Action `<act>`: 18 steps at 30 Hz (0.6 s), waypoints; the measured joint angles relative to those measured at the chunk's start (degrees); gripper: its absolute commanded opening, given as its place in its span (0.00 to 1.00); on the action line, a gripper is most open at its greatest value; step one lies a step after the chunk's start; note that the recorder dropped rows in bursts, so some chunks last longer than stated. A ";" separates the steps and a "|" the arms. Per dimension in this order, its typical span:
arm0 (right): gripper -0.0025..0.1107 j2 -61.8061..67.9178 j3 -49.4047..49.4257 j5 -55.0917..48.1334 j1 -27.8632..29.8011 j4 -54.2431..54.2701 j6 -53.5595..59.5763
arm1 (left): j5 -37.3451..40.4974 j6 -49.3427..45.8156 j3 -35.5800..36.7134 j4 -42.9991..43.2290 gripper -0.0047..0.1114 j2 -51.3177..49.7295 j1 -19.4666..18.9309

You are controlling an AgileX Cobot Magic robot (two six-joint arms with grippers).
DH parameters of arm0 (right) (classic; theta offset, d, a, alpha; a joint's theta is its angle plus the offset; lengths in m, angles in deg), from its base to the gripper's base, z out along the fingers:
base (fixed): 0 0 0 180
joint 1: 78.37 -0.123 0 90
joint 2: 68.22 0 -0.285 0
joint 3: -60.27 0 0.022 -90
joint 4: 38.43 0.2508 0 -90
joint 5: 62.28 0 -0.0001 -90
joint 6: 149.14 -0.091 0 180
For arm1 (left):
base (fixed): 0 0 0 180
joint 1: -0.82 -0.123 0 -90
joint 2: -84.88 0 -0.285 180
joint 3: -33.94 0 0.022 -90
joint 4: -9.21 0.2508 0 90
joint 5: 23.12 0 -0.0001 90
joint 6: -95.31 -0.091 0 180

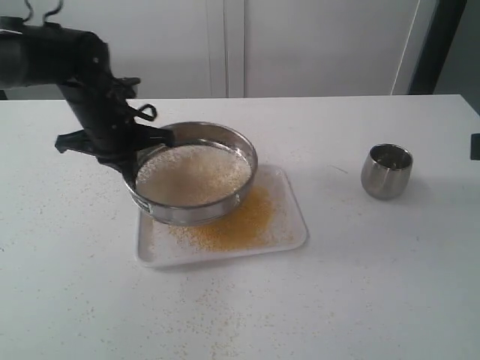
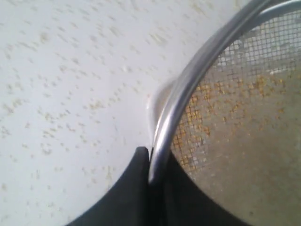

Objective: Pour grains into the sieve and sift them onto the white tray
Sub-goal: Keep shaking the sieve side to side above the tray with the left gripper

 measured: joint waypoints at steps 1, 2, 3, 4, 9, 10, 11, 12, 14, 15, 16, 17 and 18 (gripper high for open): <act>0.02 0.00 0.00 0.00 0.00 0.00 0.00 | -2.31 -3.74 0.63 -2.29 0.04 0.10 -0.27; 0.02 0.00 0.00 0.00 0.00 0.00 0.00 | -4.13 -7.80 0.99 -4.48 0.04 0.10 0.64; 0.02 0.00 0.00 0.00 0.00 0.00 0.00 | -4.77 -10.63 1.16 -6.04 0.04 -0.05 2.34; 0.02 0.00 0.00 0.00 0.00 0.00 0.00 | -4.75 -11.78 1.16 -6.23 0.04 -0.05 4.04; 0.02 0.00 0.00 0.00 0.00 0.00 0.00 | 0.90 0.67 0.50 3.21 0.04 2.02 3.44; 0.02 0.00 0.00 0.00 0.00 0.00 0.00 | 0.73 2.53 0.64 3.54 0.04 2.33 1.72; 0.02 0.00 0.00 0.00 0.00 0.00 0.00 | -0.51 2.91 1.20 2.83 0.04 2.46 0.42; 0.02 0.00 0.00 0.00 0.00 0.00 0.00 | -2.33 1.41 1.96 0.98 0.04 2.46 -0.47; 0.02 0.00 0.00 0.00 0.00 0.00 0.00 | -5.65 -4.79 2.82 -3.35 0.04 1.58 0.09; 0.02 0.00 0.00 0.00 0.00 0.00 0.00 | -6.18 -7.90 2.87 -5.39 0.04 0.96 1.71; 0.02 0.00 0.00 0.00 0.00 0.00 0.00 | -6.06 -9.49 2.87 -5.83 0.04 0.50 3.39; 0.02 0.00 0.00 0.00 0.00 0.00 0.00 | -5.41 -9.36 2.57 -5.25 0.04 0.36 4.31; 0.02 0.00 0.00 0.00 0.00 0.00 0.00 | -3.92 -7.65 2.04 -3.60 0.04 0.36 5.00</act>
